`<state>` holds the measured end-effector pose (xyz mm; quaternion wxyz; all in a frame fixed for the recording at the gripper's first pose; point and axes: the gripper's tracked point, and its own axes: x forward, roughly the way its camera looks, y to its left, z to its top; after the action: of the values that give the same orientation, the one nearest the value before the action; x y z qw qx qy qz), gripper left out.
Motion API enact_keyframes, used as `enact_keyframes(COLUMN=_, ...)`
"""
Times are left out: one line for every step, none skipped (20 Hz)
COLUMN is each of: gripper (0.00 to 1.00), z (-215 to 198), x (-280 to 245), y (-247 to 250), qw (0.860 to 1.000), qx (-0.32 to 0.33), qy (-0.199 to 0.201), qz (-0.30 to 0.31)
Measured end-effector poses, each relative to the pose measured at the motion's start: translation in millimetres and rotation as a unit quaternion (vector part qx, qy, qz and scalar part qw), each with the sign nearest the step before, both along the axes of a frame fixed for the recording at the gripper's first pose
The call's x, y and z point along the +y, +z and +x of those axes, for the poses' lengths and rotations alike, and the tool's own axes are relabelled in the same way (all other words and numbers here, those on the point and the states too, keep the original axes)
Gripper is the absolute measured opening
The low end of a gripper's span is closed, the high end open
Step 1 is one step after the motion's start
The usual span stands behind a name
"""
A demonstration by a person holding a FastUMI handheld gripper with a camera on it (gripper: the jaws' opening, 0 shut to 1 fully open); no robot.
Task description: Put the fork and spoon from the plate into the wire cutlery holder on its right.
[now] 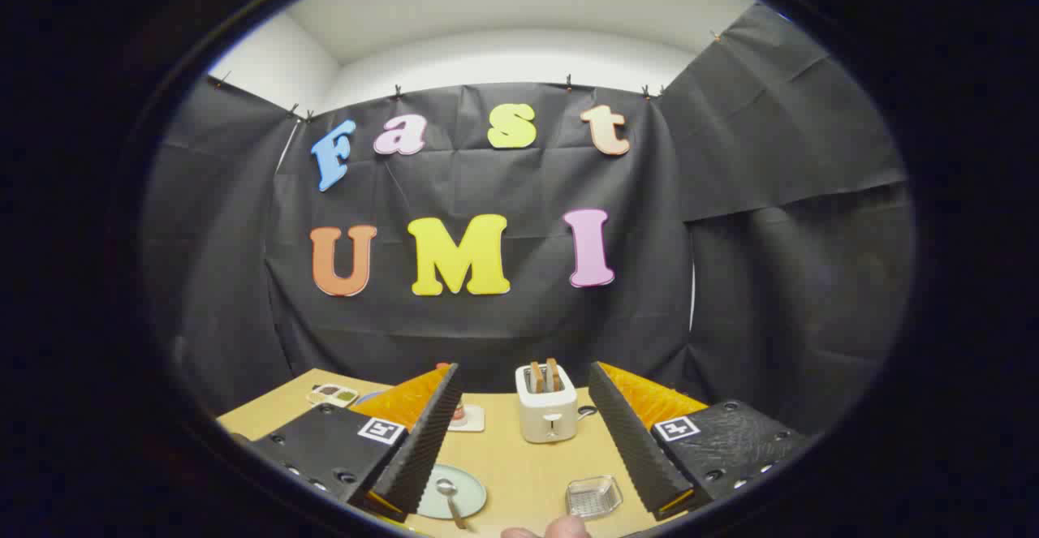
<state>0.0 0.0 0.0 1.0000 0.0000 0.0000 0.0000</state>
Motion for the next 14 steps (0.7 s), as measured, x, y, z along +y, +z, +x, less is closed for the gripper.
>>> enact_keyframes(gripper=0.95, z=0, x=3, y=1, qw=1.000, qx=0.001, qy=0.000, qz=-0.001)
enact_keyframes(gripper=0.95, z=-1, x=6, y=3, qw=1.000, qx=-0.001, qy=0.003, qz=-0.002)
enact_keyframes(gripper=0.95, z=-2, x=9, y=6, qw=1.000, qx=-0.004, qy=0.005, qz=-0.003)
enact_keyframes(gripper=0.95, z=0, x=11, y=5, qw=1.000, qx=-0.005, qy=0.007, qz=-0.004)
enact_keyframes(gripper=0.95, z=1, x=13, y=6, qw=1.000, qx=-0.005, qy=0.008, qz=-0.004)
enact_keyframes(gripper=0.95, z=1, x=15, y=4, qw=1.000, qx=-0.003, qy=0.010, qz=-0.005)
enact_keyframes(gripper=0.95, z=2, x=17, y=3, qw=1.000, qx=-0.001, qy=0.012, qz=-0.003)
enact_keyframes(gripper=0.95, z=4, x=19, y=2, qw=1.000, qx=0.000, qy=0.014, qz=-0.003)
enact_keyframes(gripper=0.95, z=5, x=21, y=3, qw=1.000, qx=0.002, qy=0.016, qz=-0.004)
enact_keyframes(gripper=0.95, z=7, x=20, y=1, qw=1.000, qx=0.005, qy=0.014, qz=-0.004)
enact_keyframes(gripper=0.95, z=8, x=19, y=2, qw=1.000, qx=0.007, qy=0.014, qz=-0.002)
enact_keyframes(gripper=0.95, z=9, x=20, y=2, qw=1.000, qx=0.007, qy=0.014, qz=-0.001)
enact_keyframes(gripper=0.95, z=9, x=20, y=3, qw=1.000, qx=0.007, qy=0.015, qz=-0.002)
enact_keyframes(gripper=0.95, z=10, x=19, y=1, qw=1.000, qx=0.008, qy=0.015, qz=-0.004)
